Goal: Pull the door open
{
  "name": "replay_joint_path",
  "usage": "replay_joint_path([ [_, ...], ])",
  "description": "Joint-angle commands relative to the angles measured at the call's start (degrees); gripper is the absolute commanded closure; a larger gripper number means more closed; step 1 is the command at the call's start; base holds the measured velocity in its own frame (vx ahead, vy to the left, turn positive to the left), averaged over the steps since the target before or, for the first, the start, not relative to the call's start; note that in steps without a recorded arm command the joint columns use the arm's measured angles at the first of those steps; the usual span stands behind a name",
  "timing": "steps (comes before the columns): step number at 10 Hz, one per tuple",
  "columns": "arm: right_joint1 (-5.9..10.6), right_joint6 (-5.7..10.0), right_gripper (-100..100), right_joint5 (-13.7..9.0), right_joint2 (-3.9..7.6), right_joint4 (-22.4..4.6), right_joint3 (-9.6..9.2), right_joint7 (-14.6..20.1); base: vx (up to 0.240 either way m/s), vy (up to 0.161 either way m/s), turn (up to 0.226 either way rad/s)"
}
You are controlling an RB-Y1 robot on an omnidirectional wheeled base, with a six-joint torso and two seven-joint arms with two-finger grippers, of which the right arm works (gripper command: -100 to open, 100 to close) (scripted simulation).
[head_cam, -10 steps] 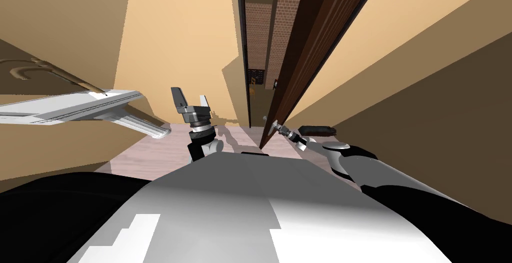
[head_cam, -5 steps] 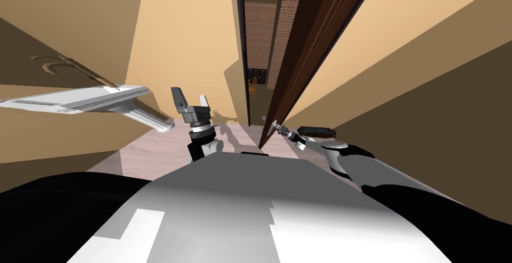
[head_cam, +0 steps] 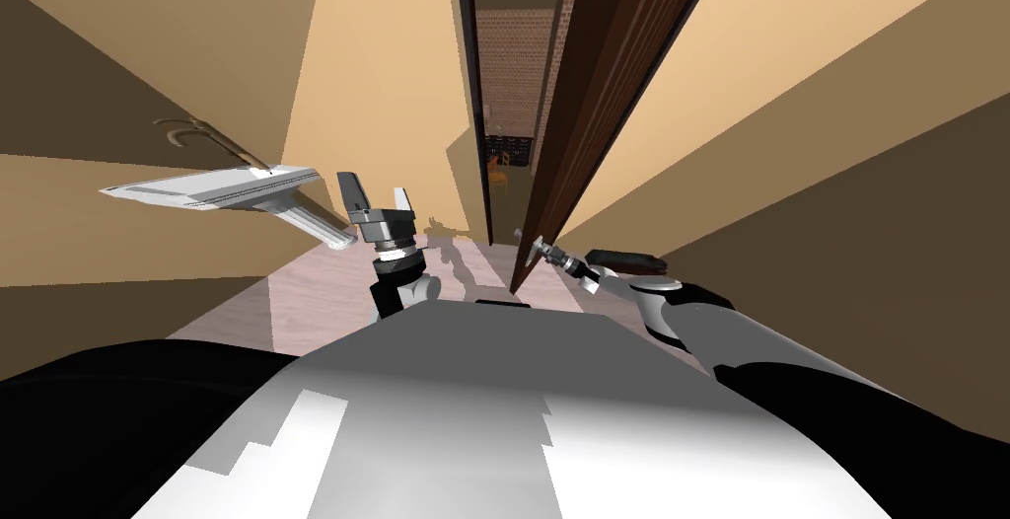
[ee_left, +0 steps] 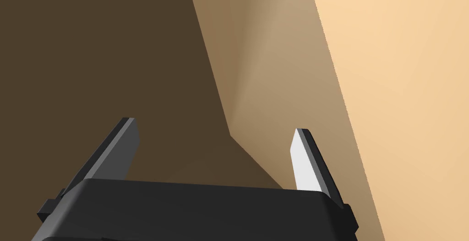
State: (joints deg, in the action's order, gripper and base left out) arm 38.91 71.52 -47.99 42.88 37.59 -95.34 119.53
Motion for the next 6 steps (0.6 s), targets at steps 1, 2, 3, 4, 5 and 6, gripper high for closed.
replay_joint_path([
  [1,0.18,0.6,100,0.45,-1.31,-1.66,-0.07,0.77,-0.075,-0.157,0.08],
  [2,0.49,0.4,100,0.79,-1.88,-2.02,0.01,1.01,-0.094,-0.162,0.116],
  [3,0.67,0.29,100,0.99,-2.22,-2.23,0.07,1.15,-0.097,-0.189,0.132],
  [4,0.84,0.18,100,1.18,-2.54,-2.43,0.12,1.27,-0.083,-0.202,0.113],
  [5,0.99,0.09,100,1.35,-2.81,-2.6,0.16,1.39,-0.067,-0.17,0.093],
  [6,1.16,-0.02,100,1.53,-3.12,-2.8,0.21,1.51,-0.039,-0.163,0.079],
])
